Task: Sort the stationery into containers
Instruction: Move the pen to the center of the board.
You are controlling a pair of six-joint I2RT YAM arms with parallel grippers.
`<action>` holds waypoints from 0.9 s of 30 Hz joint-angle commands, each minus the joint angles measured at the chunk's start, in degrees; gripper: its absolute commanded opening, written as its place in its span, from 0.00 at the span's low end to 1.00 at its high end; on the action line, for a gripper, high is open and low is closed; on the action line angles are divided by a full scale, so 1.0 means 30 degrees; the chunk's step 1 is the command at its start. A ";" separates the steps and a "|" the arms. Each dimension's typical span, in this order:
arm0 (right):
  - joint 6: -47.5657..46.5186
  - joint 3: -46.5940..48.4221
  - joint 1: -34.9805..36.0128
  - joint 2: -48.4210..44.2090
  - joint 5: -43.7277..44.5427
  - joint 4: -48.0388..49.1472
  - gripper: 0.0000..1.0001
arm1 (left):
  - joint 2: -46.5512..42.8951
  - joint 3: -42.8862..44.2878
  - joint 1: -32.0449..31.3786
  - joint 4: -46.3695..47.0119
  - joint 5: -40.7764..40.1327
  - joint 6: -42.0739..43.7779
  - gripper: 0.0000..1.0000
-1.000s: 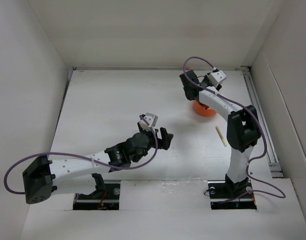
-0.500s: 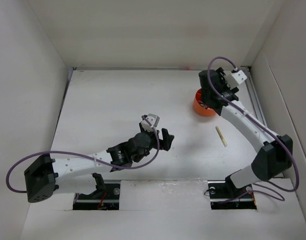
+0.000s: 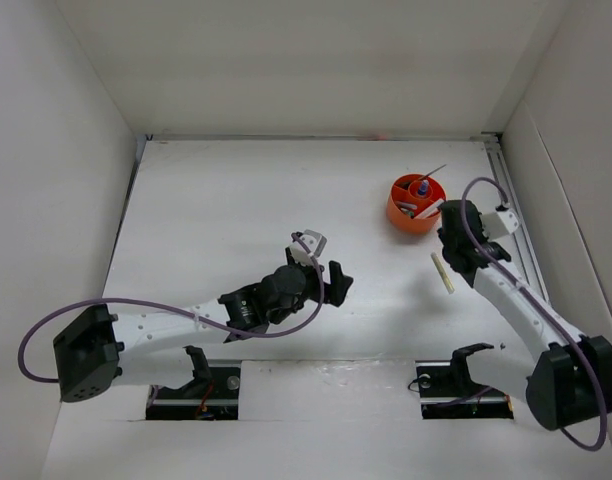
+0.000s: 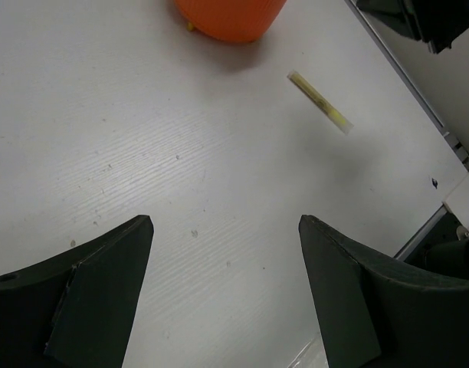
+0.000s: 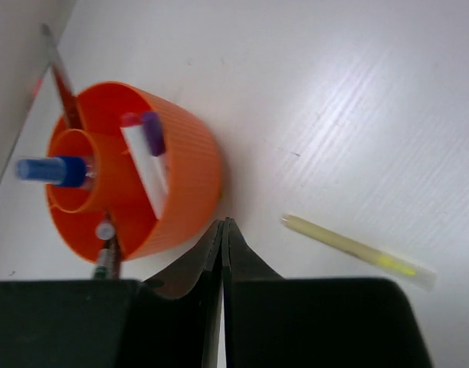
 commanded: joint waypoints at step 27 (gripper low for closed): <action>-0.1416 -0.3182 -0.7960 0.2816 -1.4285 0.1189 0.54 | -0.3756 -0.0119 0.0048 0.0891 0.1287 -0.0005 0.75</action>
